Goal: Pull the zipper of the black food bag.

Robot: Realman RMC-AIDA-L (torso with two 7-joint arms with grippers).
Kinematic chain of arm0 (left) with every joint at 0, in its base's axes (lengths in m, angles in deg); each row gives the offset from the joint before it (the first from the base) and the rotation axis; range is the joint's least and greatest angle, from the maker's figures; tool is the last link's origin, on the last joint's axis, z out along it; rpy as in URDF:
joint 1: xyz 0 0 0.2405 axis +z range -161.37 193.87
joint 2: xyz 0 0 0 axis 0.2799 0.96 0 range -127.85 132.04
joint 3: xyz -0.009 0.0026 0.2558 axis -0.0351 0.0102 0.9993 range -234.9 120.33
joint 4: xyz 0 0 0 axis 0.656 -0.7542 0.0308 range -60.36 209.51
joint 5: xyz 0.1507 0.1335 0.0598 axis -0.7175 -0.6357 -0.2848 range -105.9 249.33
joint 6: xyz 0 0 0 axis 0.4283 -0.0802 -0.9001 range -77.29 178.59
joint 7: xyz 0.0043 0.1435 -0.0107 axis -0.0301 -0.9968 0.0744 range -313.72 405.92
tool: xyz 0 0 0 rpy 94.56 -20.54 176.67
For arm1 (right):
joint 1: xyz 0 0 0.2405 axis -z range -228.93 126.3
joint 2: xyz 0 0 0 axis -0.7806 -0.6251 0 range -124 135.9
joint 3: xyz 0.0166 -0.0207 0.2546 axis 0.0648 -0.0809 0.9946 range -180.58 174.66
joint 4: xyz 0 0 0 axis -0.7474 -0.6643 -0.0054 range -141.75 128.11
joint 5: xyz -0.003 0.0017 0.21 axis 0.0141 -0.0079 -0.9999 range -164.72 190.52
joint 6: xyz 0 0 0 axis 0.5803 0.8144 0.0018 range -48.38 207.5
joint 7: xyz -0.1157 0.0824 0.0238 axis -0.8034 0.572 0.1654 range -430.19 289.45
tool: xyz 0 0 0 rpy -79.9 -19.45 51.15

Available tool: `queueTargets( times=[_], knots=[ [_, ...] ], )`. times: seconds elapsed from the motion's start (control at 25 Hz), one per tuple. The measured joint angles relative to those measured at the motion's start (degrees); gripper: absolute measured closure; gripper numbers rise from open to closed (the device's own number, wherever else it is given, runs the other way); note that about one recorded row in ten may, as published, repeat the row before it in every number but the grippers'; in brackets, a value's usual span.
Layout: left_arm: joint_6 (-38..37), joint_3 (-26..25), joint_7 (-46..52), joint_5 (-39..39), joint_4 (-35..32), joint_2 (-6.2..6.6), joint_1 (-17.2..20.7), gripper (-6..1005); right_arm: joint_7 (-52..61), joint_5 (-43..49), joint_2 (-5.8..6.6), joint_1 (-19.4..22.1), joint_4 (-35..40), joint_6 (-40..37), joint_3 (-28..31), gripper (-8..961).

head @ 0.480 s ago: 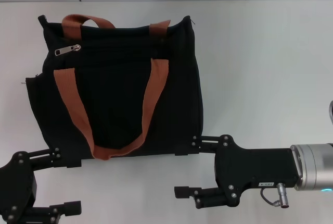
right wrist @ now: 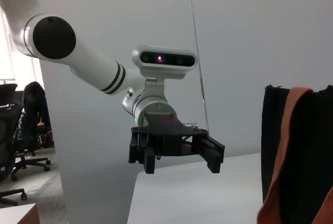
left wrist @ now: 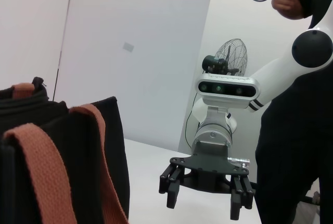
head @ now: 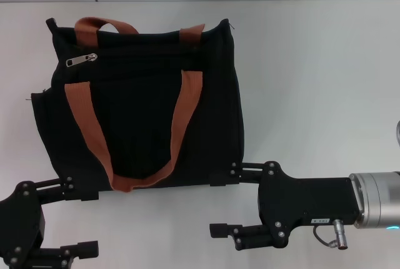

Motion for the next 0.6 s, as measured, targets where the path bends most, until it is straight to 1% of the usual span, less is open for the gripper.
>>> queueTargets(
  times=[0.6],
  knots=[
    [0.3,0.0,-0.1,0.0,-0.1,-0.1,-0.1,229,0.2,0.0,0.1,-0.1,0.1,0.0,0.1,210]
  ],
)
